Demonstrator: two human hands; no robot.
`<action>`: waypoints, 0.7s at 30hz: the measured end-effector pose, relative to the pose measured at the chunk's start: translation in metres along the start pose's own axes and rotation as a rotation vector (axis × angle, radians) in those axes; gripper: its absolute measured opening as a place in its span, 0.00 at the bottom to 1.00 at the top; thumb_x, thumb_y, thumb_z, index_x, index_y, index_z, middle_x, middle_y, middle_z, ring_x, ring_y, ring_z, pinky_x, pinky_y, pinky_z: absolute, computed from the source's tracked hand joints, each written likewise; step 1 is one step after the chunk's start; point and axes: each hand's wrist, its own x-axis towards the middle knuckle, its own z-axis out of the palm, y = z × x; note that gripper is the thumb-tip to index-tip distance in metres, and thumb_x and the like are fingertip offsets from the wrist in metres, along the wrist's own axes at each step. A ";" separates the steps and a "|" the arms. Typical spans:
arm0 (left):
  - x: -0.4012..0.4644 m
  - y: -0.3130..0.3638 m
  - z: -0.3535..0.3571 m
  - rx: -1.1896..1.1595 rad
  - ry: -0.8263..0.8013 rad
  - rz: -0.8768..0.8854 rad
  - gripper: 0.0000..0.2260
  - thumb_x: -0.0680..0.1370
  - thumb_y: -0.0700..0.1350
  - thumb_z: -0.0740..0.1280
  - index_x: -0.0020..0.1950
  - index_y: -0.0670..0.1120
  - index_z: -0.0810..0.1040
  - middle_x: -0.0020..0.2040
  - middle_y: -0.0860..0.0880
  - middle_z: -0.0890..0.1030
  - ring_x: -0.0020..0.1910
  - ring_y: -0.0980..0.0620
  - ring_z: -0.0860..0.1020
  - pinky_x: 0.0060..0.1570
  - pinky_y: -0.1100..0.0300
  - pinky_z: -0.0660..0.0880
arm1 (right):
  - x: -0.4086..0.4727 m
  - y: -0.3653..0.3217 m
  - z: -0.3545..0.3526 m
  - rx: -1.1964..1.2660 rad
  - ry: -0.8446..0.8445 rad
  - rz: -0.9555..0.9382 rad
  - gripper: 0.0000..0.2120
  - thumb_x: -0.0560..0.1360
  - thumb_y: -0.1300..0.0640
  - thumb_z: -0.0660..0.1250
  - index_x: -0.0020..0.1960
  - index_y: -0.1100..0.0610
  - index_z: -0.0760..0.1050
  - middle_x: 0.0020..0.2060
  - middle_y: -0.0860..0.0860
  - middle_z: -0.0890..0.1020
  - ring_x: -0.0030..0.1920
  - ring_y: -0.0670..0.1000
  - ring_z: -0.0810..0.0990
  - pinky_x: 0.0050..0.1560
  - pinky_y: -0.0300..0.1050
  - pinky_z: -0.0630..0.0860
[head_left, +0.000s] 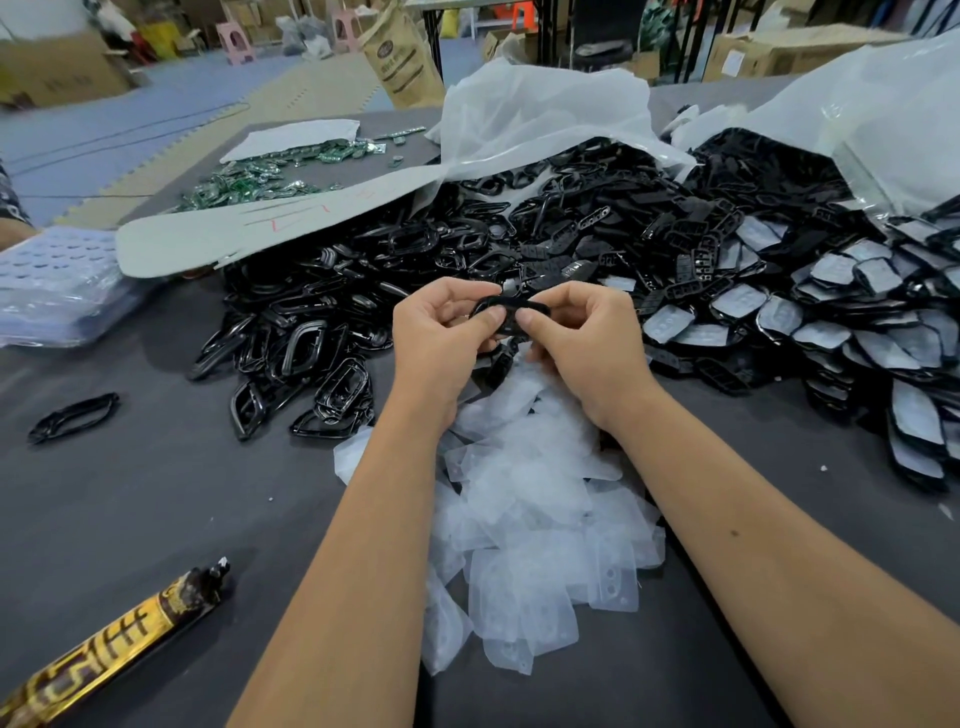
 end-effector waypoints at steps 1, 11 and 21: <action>0.000 -0.002 0.000 0.035 0.009 0.017 0.11 0.75 0.31 0.74 0.44 0.48 0.84 0.35 0.52 0.84 0.31 0.56 0.80 0.34 0.63 0.78 | -0.001 0.000 0.000 -0.037 -0.002 -0.001 0.04 0.75 0.63 0.76 0.44 0.59 0.82 0.29 0.51 0.84 0.26 0.48 0.82 0.27 0.39 0.75; 0.002 -0.004 0.001 0.307 0.018 0.185 0.09 0.74 0.38 0.76 0.44 0.51 0.81 0.36 0.47 0.83 0.32 0.52 0.82 0.32 0.57 0.80 | -0.002 -0.014 -0.006 -0.266 -0.008 -0.071 0.05 0.76 0.61 0.77 0.44 0.60 0.81 0.31 0.54 0.85 0.26 0.49 0.84 0.24 0.45 0.79; 0.005 -0.006 0.000 0.288 0.104 0.121 0.08 0.77 0.35 0.73 0.47 0.48 0.80 0.43 0.44 0.82 0.32 0.51 0.85 0.34 0.47 0.84 | 0.003 -0.007 -0.023 -0.426 0.128 -0.198 0.08 0.79 0.57 0.73 0.43 0.59 0.80 0.30 0.51 0.84 0.31 0.50 0.83 0.44 0.48 0.81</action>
